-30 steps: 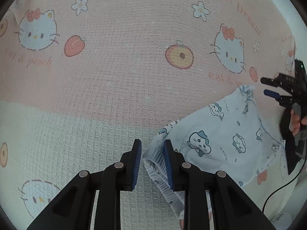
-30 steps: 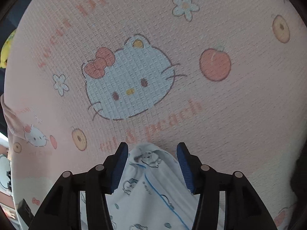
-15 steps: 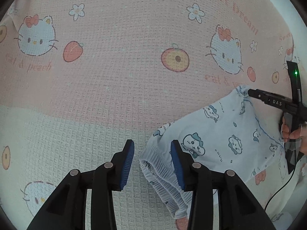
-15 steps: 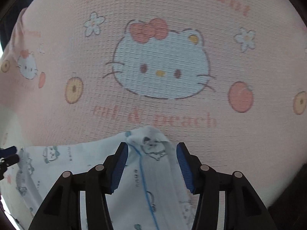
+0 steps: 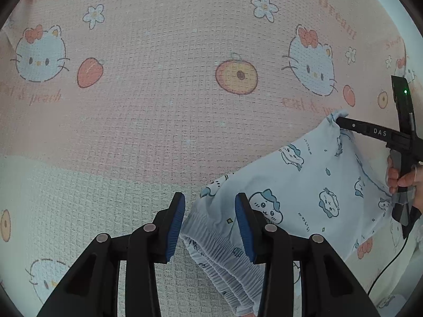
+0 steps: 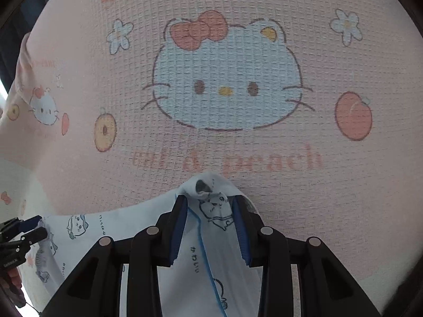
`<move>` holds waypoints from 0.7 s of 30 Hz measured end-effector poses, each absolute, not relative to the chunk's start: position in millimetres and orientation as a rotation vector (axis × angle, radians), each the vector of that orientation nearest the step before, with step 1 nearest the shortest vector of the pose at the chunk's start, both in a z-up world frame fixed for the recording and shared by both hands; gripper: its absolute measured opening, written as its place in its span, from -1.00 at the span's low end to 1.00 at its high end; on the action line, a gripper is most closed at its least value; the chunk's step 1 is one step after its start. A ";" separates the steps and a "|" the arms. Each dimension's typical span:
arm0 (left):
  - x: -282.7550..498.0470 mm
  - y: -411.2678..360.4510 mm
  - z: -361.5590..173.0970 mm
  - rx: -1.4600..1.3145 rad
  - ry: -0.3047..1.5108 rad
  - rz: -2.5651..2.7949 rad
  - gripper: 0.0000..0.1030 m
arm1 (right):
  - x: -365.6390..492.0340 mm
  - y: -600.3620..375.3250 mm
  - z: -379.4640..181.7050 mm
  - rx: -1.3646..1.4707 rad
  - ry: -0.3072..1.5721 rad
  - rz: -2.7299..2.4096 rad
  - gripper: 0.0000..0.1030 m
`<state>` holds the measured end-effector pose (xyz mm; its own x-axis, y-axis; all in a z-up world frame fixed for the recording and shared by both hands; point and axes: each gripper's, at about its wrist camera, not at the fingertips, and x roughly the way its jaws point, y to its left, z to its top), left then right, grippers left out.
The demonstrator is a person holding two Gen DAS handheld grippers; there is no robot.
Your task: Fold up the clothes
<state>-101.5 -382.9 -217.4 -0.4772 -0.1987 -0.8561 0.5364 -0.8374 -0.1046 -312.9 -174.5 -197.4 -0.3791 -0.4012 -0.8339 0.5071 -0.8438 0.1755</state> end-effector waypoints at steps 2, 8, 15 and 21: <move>-101.4 -381.0 -218.6 1.273 0.485 -2.325 -0.31 | -314.1 -177.5 -203.2 1.338 0.175 -2.226 -0.34; -97.5 -372.8 -217.4 1.213 0.353 -2.331 -0.80 | -313.4 -168.8 -202.6 1.379 0.165 -2.274 -0.78; -89.6 -381.0 -217.4 1.206 0.438 -2.310 -0.80 | -314.7 -148.2 -195.2 1.459 0.219 -2.350 -0.91; -85.7 -389.4 -212.0 1.198 0.561 -2.304 -0.80 | -311.0 -129.9 -183.7 1.375 -0.026 -2.266 -0.86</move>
